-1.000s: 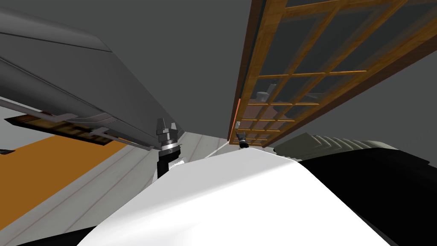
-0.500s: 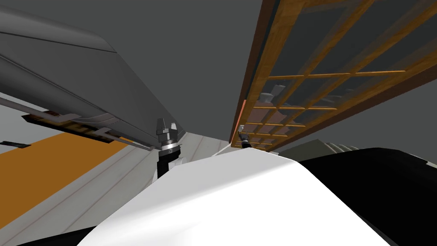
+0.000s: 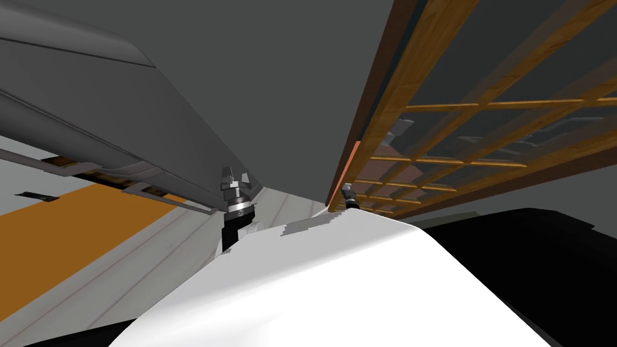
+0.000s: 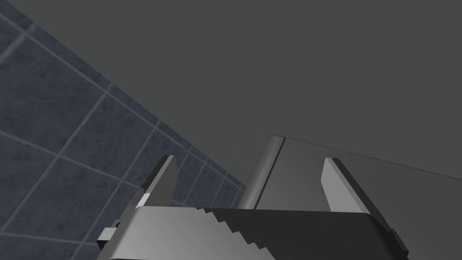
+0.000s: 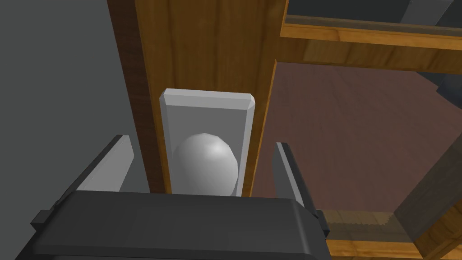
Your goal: Pull the door open
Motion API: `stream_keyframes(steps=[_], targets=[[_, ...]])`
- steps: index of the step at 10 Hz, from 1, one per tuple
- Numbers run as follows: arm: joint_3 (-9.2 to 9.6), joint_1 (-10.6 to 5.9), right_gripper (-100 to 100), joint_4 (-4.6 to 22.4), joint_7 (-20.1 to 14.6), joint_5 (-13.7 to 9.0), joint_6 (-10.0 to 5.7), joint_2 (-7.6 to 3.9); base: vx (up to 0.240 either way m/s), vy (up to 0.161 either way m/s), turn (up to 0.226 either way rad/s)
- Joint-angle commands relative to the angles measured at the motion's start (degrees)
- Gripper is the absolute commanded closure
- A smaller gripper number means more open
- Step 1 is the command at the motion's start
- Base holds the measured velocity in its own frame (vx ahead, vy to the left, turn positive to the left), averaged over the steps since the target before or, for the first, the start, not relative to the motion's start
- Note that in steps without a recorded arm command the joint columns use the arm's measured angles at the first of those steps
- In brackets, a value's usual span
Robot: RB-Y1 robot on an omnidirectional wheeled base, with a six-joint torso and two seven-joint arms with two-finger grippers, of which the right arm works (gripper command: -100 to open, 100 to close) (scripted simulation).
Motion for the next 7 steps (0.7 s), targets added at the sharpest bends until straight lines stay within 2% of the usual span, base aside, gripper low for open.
stream_keyframes(steps=[1,6,7], targets=[[0.02,0.01,100,-0.09,0.16,0.01,0.14,0.05,-0.015,0.004,-0.001],[0.02,0.01,100,-0.09,0.16,0.01,0.14,0.05,-0.015,0.001,0.001],[1.04,0.49,100,-0.28,-0.86,0.44,-0.06,-0.63,-0.124,-0.014,0.088]])
